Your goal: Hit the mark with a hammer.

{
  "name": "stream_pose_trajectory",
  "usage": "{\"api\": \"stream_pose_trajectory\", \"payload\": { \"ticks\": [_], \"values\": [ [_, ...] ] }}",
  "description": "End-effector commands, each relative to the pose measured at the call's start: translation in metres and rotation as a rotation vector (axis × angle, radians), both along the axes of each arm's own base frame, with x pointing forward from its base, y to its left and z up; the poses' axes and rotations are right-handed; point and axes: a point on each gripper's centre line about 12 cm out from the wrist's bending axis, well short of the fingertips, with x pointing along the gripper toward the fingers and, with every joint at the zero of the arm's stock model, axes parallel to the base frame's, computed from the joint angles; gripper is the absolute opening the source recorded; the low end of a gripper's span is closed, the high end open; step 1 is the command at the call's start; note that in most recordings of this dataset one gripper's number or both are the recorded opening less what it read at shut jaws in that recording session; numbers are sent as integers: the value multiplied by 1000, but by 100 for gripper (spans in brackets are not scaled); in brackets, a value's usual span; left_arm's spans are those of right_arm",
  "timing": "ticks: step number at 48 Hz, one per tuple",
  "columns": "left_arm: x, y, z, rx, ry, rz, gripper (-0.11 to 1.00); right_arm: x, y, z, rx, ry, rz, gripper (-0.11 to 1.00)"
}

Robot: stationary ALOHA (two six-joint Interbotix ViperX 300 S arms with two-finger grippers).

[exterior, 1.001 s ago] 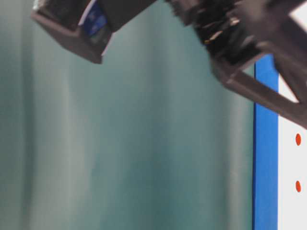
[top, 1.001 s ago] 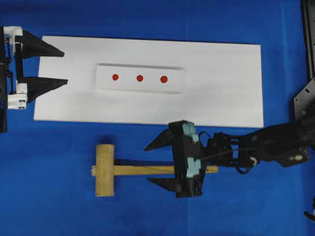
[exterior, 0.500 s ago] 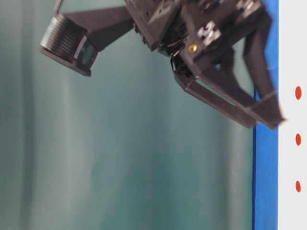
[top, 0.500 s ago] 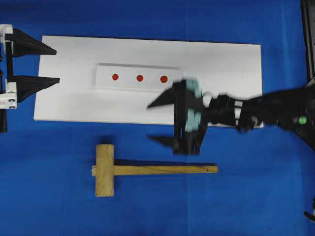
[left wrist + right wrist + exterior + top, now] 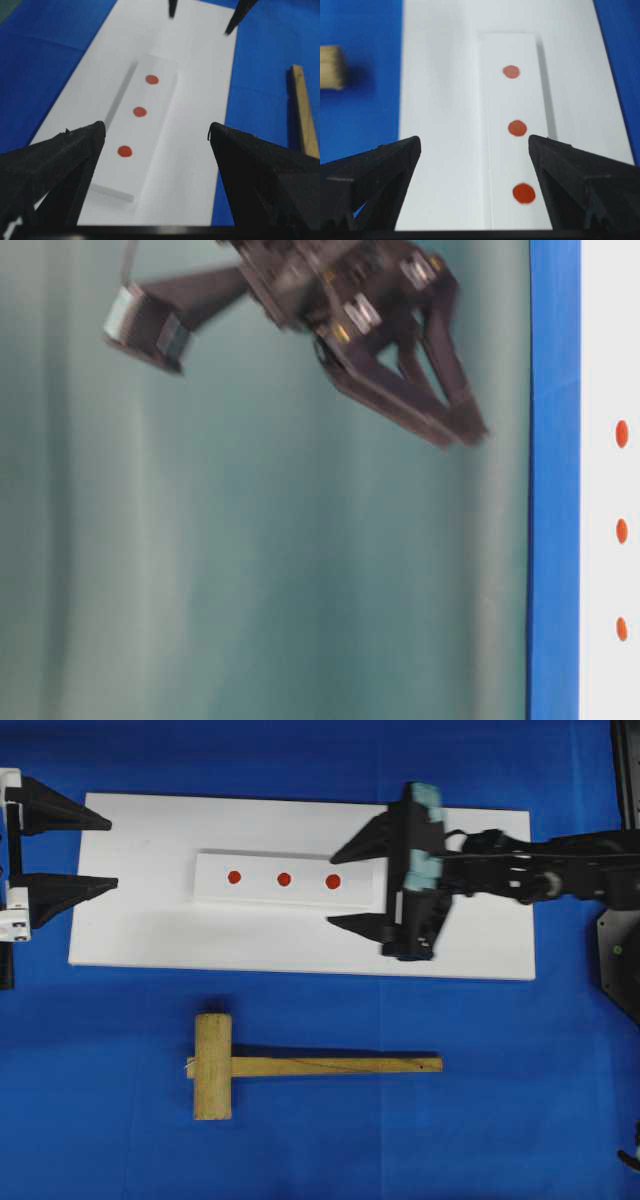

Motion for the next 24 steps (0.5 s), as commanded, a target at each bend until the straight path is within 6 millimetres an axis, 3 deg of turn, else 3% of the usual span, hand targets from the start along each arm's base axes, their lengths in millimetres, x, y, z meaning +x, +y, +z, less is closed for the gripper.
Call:
{"api": "stream_pose_trajectory", "payload": {
  "ticks": [1,17,24],
  "values": [
    [1,-2,5,7,-14,-12,80,-18,-4,27,-13,-77,-12,85],
    [-5,-13,9,112,-37,-92,80,-109,-9,59,-37,-234,-54,84],
    [-12,-15,12,155,-65,-105,80,-136,-6,56,-49,-263,-50,84]
  ]
}}
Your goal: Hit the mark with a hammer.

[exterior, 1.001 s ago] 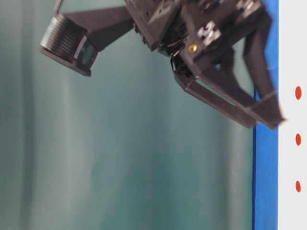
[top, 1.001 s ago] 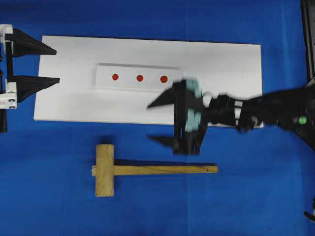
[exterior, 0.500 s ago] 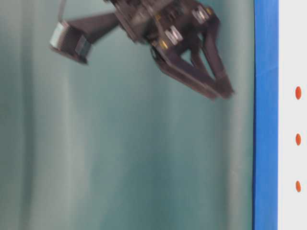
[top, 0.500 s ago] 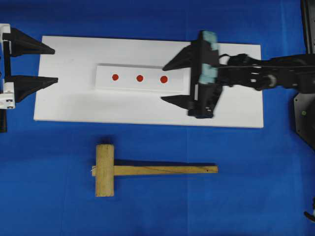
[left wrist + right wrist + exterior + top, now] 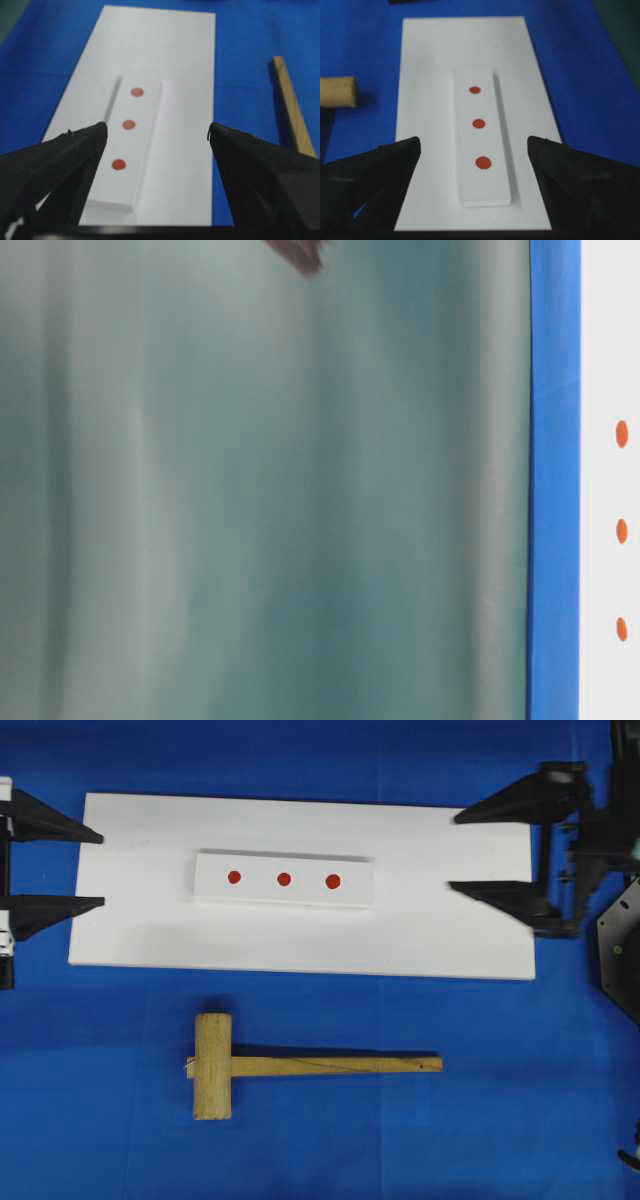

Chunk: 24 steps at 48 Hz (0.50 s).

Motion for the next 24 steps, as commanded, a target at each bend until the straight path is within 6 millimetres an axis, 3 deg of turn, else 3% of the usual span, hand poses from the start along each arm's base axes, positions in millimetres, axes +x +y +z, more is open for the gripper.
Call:
{"api": "stream_pose_trajectory", "payload": {
  "ticks": [1,15,24],
  "values": [
    [-3,-1,6,15,-31,-6,80,-11,2,2,-12,-19,5,84],
    [-23,-3,-3,26,-36,-10,80,-49,14,-18,-17,-44,43,84],
    [-32,-4,-4,30,-65,-9,80,-67,14,-40,-18,-66,11,83]
  ]
}}
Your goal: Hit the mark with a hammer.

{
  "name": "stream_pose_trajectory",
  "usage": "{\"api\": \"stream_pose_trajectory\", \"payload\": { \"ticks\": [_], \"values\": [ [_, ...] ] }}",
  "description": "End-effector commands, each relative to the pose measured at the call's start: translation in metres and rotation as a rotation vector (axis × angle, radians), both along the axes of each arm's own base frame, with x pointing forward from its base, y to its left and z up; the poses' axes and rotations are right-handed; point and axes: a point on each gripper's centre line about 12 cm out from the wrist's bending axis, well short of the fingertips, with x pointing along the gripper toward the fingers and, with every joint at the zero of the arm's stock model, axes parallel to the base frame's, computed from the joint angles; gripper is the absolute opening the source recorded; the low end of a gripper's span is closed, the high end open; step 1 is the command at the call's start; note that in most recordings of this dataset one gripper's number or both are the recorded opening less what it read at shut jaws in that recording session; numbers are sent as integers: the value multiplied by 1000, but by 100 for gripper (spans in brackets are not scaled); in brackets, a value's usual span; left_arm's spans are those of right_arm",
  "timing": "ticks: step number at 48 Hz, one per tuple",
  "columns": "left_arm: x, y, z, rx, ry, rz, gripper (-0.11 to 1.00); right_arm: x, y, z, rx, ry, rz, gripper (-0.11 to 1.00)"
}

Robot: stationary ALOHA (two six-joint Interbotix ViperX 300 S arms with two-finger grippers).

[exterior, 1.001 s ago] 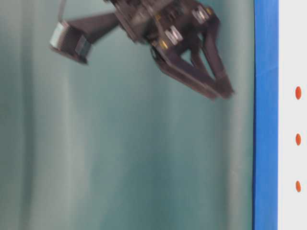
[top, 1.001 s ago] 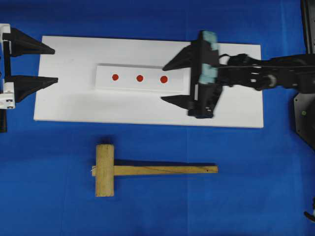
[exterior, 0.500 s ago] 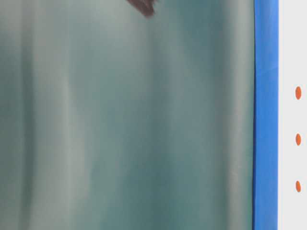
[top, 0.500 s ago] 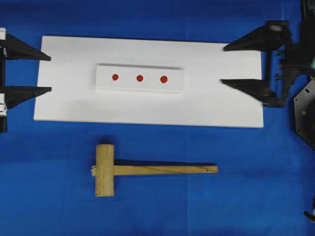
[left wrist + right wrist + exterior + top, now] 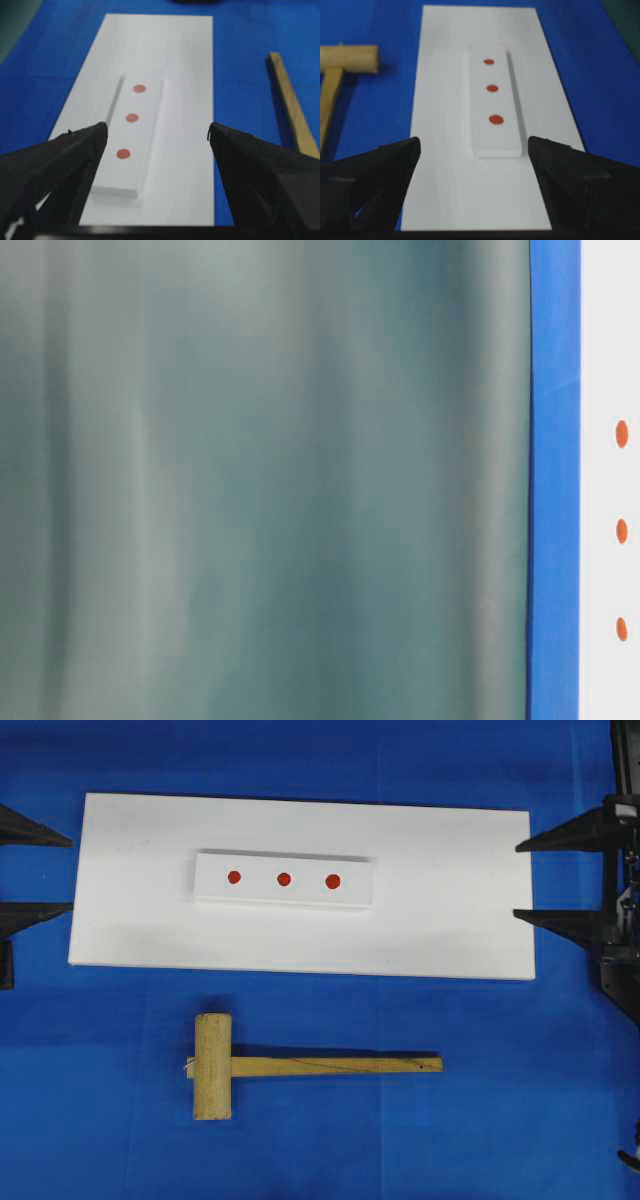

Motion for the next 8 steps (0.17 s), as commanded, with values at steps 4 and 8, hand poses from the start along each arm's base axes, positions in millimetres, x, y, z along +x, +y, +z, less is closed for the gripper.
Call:
{"api": "stream_pose_trajectory", "payload": {
  "ticks": [4,8],
  "values": [
    [-3,-1,3,6,-27,-3,80,-8,-4,-7,5,-45,-48,83],
    [-5,-1,-1,5,-21,-3,80,-10,-4,-10,15,-55,-59,82]
  ]
}}
